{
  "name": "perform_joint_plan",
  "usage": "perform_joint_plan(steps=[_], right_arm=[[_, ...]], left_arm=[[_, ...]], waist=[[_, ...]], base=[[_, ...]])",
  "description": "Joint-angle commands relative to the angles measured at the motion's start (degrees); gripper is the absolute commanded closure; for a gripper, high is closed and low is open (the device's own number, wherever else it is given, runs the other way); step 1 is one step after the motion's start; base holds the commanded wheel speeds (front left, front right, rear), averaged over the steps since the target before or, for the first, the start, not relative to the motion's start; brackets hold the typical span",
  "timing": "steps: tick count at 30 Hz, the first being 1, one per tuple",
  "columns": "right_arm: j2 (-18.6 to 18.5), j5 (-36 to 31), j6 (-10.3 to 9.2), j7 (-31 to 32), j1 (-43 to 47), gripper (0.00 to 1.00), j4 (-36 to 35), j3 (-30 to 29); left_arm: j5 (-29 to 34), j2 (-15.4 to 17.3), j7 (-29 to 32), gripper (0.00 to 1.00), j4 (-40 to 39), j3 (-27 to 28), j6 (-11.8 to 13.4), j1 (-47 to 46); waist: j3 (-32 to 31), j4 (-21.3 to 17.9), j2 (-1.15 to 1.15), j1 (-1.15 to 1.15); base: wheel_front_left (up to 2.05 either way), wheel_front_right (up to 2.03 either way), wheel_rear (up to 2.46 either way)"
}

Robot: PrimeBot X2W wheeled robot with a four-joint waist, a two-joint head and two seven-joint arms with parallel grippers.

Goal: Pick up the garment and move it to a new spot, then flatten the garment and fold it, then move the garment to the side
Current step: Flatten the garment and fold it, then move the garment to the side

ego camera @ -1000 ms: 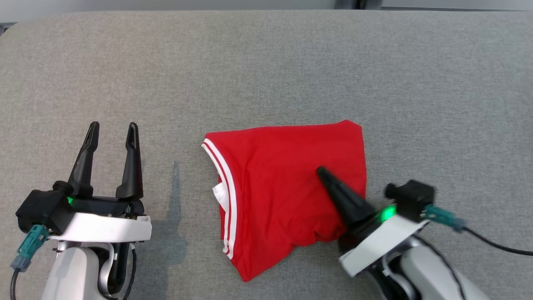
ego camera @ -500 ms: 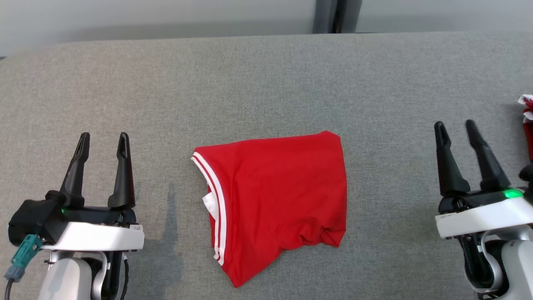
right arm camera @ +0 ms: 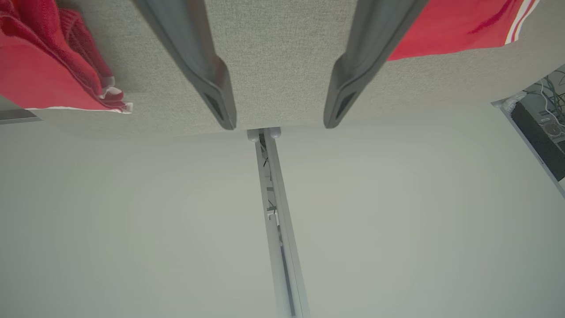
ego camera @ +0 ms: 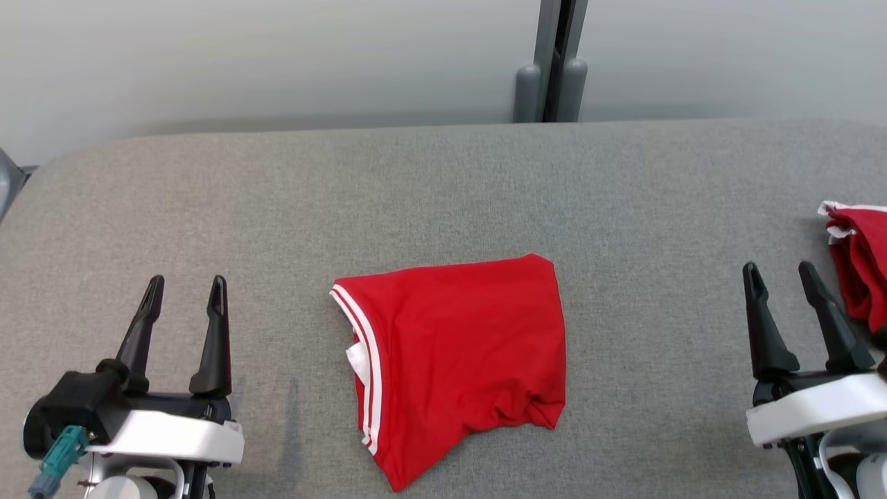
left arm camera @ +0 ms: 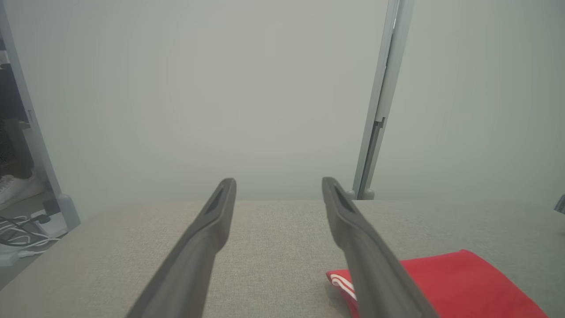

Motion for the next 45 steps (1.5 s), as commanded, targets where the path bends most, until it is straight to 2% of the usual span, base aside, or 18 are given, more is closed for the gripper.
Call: perform_joint_plan(steps=[1, 15, 45], right_arm=[[-0.22, -0.63, 0.01, 0.64, 1.43, 0.00, -0.28, -0.30], [-0.05, -2.25, 0.01, 3.65, 9.05, 0.00, -2.85, -2.64], [0.68, -4.28, 0.02, 5.40, 10.21, 0.00, -4.91, -4.45]], left_arm=[[0.31, 0.46, 0.22, 0.00, 0.01, -0.07, 0.38, 1.01], [1.66, 2.38, 2.50, 0.00, -0.69, -0.99, 1.57, 6.36], [0.74, 3.66, 3.94, 0.00, -2.24, -1.69, 3.14, 6.60]], waist=[[-1.97, 0.39, 0.00, 0.00], [-8.07, 1.75, 0.00, 0.00], [-7.27, 1.33, 0.00, 0.00]], base=[[0.00, 0.00, 0.00], [0.00, 0.00, 0.00], [0.00, 0.00, 0.00]])
